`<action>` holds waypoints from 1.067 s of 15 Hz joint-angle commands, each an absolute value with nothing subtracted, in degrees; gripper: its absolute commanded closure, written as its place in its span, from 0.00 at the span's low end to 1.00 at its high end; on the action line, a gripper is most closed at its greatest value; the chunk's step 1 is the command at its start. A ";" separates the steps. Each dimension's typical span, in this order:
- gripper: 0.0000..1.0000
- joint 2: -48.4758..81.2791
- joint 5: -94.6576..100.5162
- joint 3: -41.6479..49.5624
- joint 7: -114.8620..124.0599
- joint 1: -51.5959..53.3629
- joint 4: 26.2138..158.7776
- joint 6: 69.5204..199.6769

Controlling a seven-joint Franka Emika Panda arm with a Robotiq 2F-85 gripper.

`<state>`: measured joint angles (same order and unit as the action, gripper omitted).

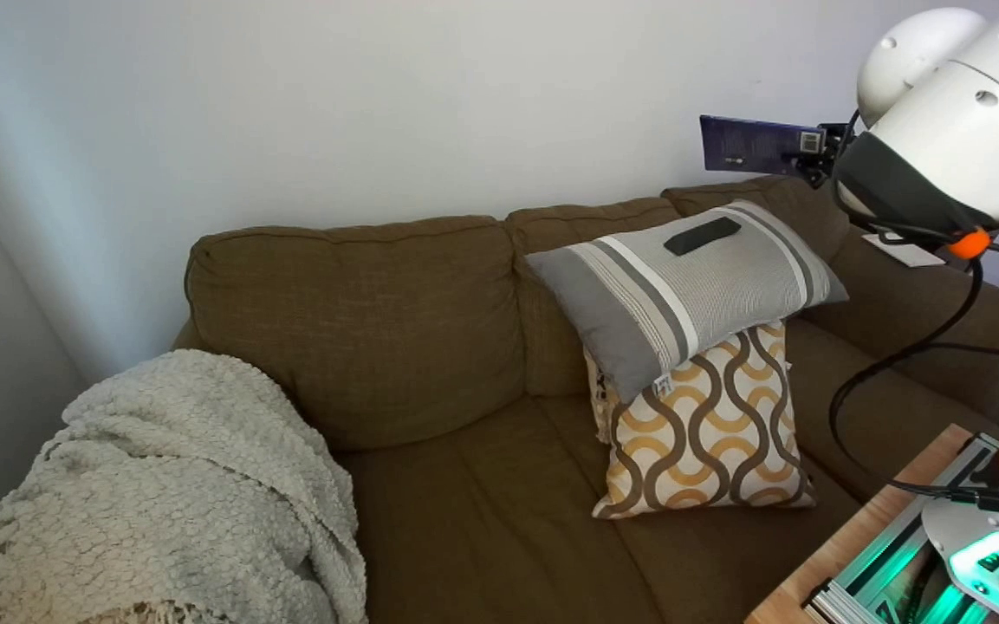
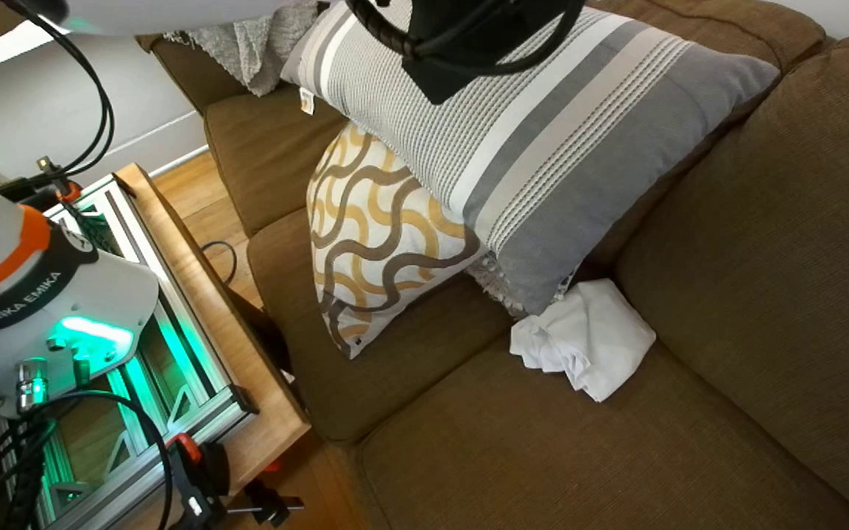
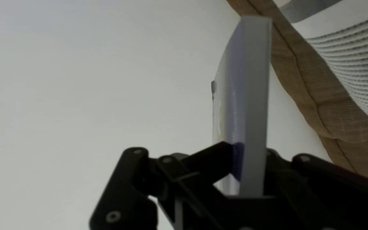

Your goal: Put the purple book on the grey pillow

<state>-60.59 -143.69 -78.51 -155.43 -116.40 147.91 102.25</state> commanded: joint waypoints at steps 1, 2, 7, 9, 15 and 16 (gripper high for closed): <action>0.97 -57.76 -143.46 -81.21 -158.16 -117.58 144.76 105.92; 0.97 -57.25 -143.37 -83.11 -158.16 -117.87 144.64 107.54; 0.97 -55.88 -143.89 -90.20 -158.22 -121.20 142.23 112.93; 0.97 -55.91 -143.86 -91.82 -158.22 -122.85 140.90 113.02; 0.42 -59.85 -143.51 -95.02 -156.45 -124.12 139.53 112.95; 0.33 -60.08 -141.43 -93.90 -155.63 -122.82 140.38 113.03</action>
